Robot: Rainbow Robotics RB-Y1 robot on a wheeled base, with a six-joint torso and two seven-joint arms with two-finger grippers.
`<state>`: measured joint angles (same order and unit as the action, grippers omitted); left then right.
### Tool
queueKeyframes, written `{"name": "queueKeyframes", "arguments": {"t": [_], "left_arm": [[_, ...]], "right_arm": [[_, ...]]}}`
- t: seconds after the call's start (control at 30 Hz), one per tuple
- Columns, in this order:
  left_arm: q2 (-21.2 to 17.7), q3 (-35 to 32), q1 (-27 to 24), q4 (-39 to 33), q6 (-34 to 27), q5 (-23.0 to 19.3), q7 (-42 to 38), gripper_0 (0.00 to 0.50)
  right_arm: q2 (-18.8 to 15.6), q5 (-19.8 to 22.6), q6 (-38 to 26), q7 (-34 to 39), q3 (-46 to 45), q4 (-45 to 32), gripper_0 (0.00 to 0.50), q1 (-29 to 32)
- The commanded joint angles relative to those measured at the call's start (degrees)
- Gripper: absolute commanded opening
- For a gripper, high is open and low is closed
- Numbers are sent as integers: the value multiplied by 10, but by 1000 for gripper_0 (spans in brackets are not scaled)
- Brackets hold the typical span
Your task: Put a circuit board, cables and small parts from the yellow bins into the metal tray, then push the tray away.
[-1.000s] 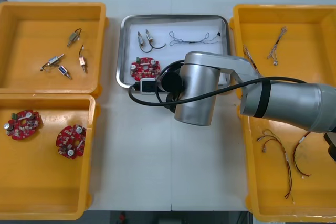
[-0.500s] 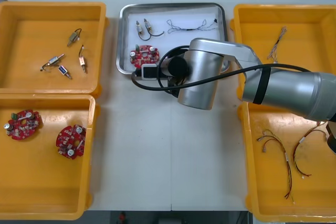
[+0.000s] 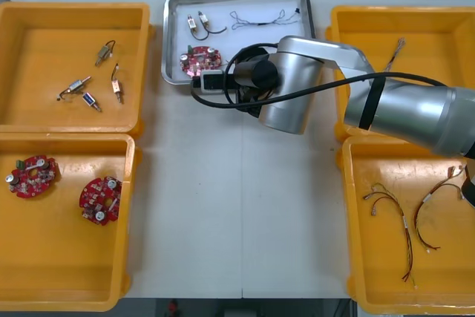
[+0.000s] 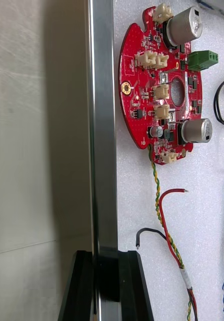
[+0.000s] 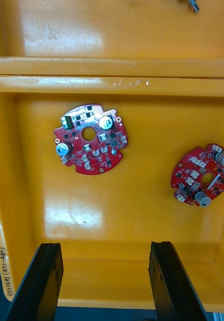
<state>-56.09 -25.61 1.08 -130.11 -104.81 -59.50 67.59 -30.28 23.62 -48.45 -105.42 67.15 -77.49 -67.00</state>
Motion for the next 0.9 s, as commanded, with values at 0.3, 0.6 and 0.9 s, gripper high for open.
{"name": "queueKeyframes", "arguments": {"t": [0.3, 0.6, 0.9], "left_arm": [[-25, -18, 9, -9, 3, -4, -33, 500], [-25, -18, 9, -9, 3, -4, -33, 500], [-25, -18, 9, -9, 3, -4, -33, 500]], "right_arm": [[14, -9, 50, -14, 5, 62, 0, -45], [21, -9, 49, -16, 5, 63, 248, -45], [11, -9, -30, -21, -18, 10, 500, -49]]}}
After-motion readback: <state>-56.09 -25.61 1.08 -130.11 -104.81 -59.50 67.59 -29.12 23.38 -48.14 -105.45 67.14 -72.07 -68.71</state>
